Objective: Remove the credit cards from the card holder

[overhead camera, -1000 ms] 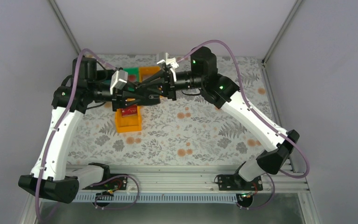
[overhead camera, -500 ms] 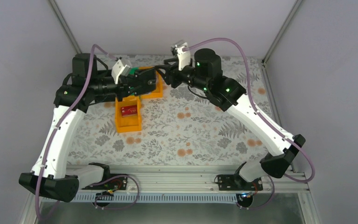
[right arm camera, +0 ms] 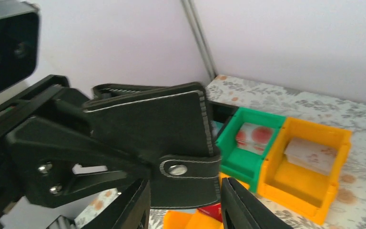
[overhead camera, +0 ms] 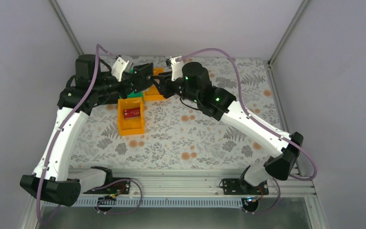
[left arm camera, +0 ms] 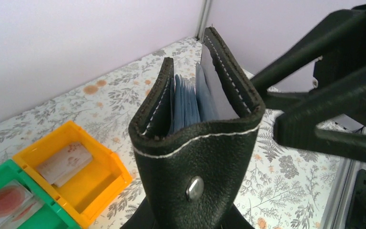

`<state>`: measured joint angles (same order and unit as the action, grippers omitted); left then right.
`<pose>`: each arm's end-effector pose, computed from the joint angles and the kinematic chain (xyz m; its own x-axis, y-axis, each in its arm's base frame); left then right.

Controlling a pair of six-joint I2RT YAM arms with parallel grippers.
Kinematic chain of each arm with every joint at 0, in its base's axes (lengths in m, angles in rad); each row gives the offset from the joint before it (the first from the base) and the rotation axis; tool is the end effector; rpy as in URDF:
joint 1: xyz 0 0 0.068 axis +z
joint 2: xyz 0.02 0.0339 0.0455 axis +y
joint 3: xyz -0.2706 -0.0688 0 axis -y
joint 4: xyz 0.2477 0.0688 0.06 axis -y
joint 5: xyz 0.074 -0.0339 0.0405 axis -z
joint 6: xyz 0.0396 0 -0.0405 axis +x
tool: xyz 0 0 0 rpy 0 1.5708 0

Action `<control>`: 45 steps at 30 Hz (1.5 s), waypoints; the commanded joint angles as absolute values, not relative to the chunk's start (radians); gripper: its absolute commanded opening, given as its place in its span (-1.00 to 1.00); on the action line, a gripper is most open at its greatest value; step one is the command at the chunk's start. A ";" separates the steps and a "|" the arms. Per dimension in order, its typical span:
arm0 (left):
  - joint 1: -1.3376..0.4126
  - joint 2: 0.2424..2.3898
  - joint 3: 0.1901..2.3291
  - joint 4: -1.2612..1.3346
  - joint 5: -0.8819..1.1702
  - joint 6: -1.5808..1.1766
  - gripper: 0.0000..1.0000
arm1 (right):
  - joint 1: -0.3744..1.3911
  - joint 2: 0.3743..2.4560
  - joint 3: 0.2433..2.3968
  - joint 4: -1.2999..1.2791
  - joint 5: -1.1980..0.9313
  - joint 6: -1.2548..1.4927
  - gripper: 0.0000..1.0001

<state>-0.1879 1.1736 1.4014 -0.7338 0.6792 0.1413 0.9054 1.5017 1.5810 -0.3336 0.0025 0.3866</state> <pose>0.2260 -0.0683 0.4266 -0.3749 0.1828 -0.9088 0.7454 0.6424 -0.1782 0.2183 0.2780 0.4343 -0.4399 0.0502 -0.8966 -0.6687 0.6482 0.3643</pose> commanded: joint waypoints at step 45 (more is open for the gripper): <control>-0.157 1.161 1.395 -0.750 0.695 0.198 -0.95 | 0.688 1.521 1.422 -0.282 -0.059 0.363 -0.90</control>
<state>-0.1738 1.1954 1.3937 -0.7357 0.6403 0.1501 0.8146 1.6115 1.5158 -0.2726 0.0120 0.4160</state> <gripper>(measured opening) 0.126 0.043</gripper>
